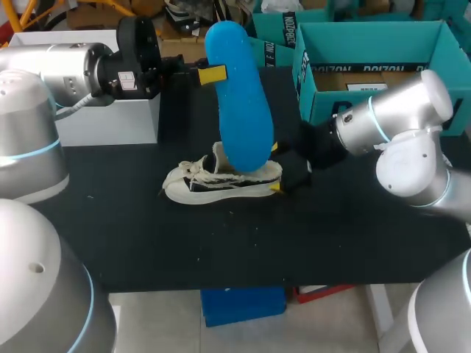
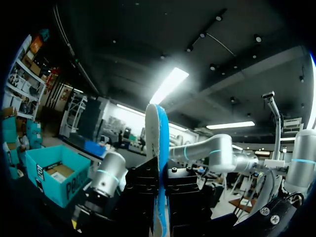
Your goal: Take the shoe out of the shoebox, open the shoe tongue, remove and reinsert the insole, then place the shoe into the shoebox
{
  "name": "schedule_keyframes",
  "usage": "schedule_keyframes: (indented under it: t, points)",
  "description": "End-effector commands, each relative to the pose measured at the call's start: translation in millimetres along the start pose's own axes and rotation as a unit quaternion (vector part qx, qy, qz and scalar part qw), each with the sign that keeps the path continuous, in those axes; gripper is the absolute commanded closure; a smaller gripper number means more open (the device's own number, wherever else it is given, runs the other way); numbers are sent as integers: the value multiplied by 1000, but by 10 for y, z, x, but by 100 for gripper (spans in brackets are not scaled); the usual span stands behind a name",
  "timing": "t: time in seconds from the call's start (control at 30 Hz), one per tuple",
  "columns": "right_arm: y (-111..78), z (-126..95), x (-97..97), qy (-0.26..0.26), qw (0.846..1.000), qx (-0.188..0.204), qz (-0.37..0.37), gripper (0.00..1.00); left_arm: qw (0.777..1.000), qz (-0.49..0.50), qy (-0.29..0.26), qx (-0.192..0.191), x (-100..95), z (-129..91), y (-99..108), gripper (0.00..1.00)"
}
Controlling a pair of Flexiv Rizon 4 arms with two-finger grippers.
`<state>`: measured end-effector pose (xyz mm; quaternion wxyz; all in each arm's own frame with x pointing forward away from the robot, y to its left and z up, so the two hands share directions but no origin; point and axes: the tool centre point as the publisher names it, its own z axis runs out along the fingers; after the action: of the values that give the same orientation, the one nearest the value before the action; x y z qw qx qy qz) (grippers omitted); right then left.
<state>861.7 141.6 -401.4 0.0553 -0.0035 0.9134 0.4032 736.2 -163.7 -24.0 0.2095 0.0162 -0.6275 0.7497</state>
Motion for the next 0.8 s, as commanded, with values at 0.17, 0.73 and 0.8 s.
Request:
schedule_keyframes:
  t: [0.17, 0.73, 0.8]
  points:
    - [-103, 90, 12, 4, 1000, -16, 11, 0, 1000, 1, -1, 1, 6, 5, 16, 100]
    - [-195, 192, 20, 10, 999, -29, 26, 0, 1000, 1, -1, 1, 6, 5, 16, 100]
    - [-193, 150, 18, 10, 999, -25, 26, 0, 1000, 1, -1, 1, 6, 5, 16, 100]
